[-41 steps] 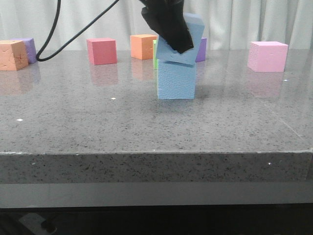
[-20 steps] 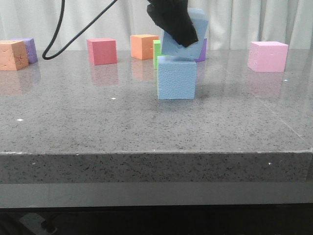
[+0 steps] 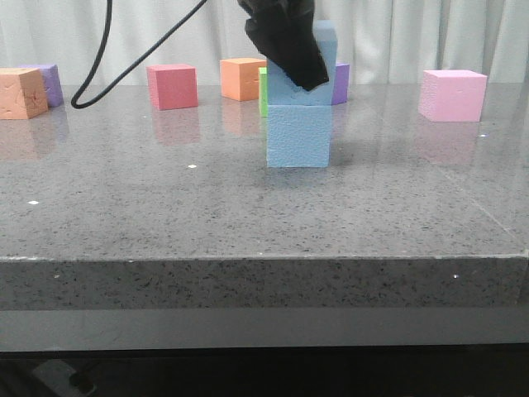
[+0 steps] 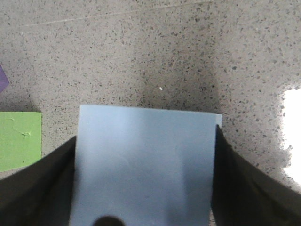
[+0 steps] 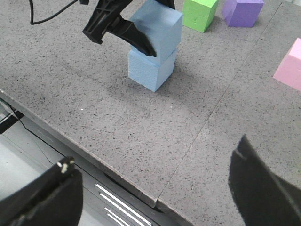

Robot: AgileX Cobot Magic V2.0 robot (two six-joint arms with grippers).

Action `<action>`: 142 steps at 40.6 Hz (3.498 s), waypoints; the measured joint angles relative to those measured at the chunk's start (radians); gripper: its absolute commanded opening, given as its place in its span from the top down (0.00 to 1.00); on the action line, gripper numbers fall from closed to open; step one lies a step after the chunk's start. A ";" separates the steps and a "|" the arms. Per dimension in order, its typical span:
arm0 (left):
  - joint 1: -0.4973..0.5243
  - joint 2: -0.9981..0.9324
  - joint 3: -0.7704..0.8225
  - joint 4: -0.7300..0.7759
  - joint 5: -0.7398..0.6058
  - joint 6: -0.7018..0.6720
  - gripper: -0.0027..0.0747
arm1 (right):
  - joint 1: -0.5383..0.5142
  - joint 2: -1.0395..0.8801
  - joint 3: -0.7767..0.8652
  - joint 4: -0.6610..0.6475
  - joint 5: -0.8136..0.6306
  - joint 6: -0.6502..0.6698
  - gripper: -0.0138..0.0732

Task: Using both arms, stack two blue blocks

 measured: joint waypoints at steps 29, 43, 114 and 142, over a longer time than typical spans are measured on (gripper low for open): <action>0.000 -0.107 0.000 0.050 0.027 -0.212 0.18 | 0.000 0.000 0.000 0.000 0.000 0.000 0.11; 0.000 -0.339 -0.003 0.060 0.138 -0.515 0.18 | 0.000 0.000 0.000 0.000 0.000 0.000 0.11; 0.000 -1.334 1.188 0.341 -0.266 -1.184 0.99 | 0.000 -0.002 0.000 -0.114 0.076 0.143 0.92; 0.027 -1.365 1.224 0.339 -0.313 -1.188 0.99 | 0.000 -0.002 0.010 -0.112 0.077 0.144 0.92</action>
